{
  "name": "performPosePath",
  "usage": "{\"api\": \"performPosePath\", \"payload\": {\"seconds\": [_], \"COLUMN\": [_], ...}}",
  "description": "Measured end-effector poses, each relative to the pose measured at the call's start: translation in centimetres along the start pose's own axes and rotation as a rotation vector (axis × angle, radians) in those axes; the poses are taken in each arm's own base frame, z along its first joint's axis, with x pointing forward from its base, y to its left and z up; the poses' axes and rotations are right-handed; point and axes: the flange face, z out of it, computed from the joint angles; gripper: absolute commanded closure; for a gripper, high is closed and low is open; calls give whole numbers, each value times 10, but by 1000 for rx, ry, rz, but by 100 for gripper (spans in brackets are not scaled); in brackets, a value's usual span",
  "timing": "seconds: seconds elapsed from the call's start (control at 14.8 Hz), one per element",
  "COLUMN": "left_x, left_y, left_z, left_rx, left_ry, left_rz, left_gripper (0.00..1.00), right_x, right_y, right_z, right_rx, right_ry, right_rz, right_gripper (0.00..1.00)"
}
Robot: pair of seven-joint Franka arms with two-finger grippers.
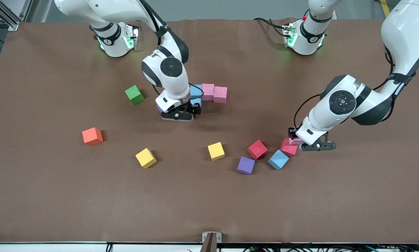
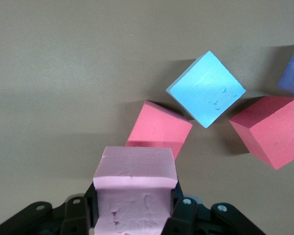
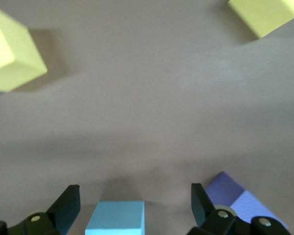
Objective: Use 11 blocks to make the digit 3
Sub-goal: 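Reach the right gripper to a yellow cube and grasp it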
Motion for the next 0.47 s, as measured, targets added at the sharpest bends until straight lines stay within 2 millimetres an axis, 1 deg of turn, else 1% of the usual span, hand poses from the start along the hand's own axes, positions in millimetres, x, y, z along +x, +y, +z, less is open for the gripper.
{"api": "performPosePath", "payload": {"seconds": [0.14,0.2,0.47], "left_x": [0,0,0], "left_y": [0,0,0], "left_z": [0,0,0], "left_rx": [0,0,0], "left_ry": [0,0,0], "left_rz": [0,0,0], "left_gripper": [51,51,51], "right_x": [8,14,27], "right_y": [7,13,36], "right_z": [-4,-4,5], "right_rx": [0,-4,-51], "right_ry": [5,6,-15], "right_rz": [86,103,137], "right_gripper": [0,0,0]}}
